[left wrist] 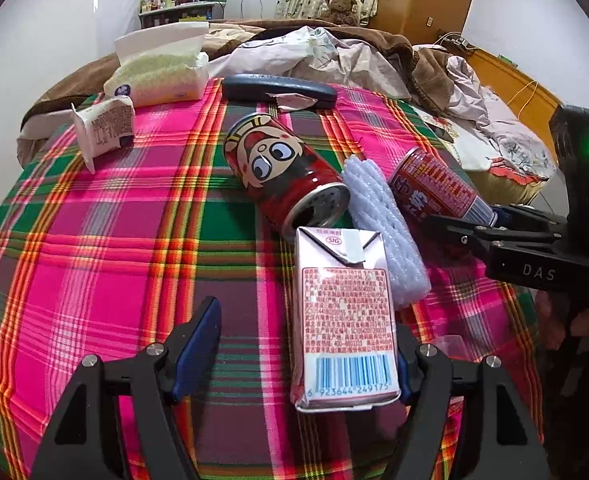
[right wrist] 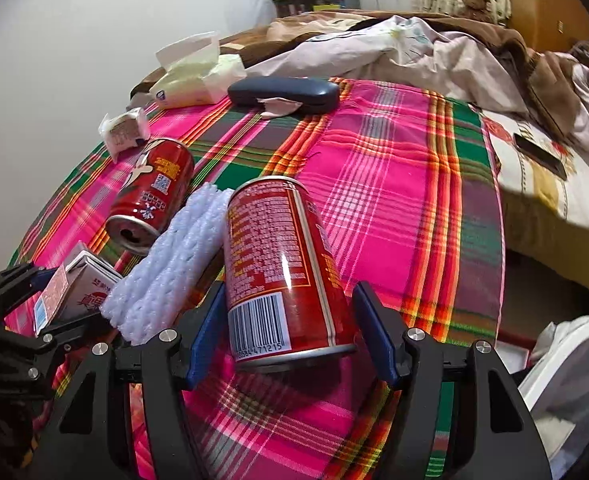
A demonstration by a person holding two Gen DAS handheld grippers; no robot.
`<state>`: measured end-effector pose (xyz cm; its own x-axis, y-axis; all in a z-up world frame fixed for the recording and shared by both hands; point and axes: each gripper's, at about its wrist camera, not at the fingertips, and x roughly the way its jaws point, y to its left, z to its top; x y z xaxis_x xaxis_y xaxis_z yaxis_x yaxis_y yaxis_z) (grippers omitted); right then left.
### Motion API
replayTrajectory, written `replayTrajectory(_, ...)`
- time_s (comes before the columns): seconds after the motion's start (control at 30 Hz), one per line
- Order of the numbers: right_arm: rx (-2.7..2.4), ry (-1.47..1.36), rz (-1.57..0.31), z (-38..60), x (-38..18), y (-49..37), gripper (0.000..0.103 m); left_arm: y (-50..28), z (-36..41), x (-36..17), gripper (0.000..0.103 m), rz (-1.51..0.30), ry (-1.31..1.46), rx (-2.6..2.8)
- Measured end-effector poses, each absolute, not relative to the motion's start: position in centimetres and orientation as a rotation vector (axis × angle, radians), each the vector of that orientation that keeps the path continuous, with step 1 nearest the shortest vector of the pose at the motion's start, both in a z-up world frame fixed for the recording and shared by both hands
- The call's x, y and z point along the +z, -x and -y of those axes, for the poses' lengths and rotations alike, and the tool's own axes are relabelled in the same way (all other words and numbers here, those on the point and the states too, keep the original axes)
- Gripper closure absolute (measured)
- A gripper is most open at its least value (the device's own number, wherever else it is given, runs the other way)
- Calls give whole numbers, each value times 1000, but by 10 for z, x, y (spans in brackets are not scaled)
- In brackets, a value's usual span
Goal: Collect trash
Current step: 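Lift the red can and milk carton off the bed with both tools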
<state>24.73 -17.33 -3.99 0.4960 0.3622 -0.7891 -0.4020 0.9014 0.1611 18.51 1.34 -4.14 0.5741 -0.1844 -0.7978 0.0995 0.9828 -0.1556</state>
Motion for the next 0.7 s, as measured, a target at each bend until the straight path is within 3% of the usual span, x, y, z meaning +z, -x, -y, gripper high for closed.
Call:
replayTrajectory(0.17,439,39,-926,175,-38,-243,44,-186,-13,-41,44,-938,93,-161)
replayTrajectory(0.23,420,50,-909,176,-38,-240,45,-185,-13,-40,56,-930,94,-166)
replayTrajectory(0.33,405,45,-895,178,-38,-237,47,-186,-13,-39,62,-933,106,-179)
replayTrajectory(0.47,399,30,-888,181,-37,-234,47,-184,-11,-35,68,-918,90,-176)
replayTrajectory(0.7,390,-7,-865,188,-33,-225,47,-180,-8,-29,68,-894,84,-173)
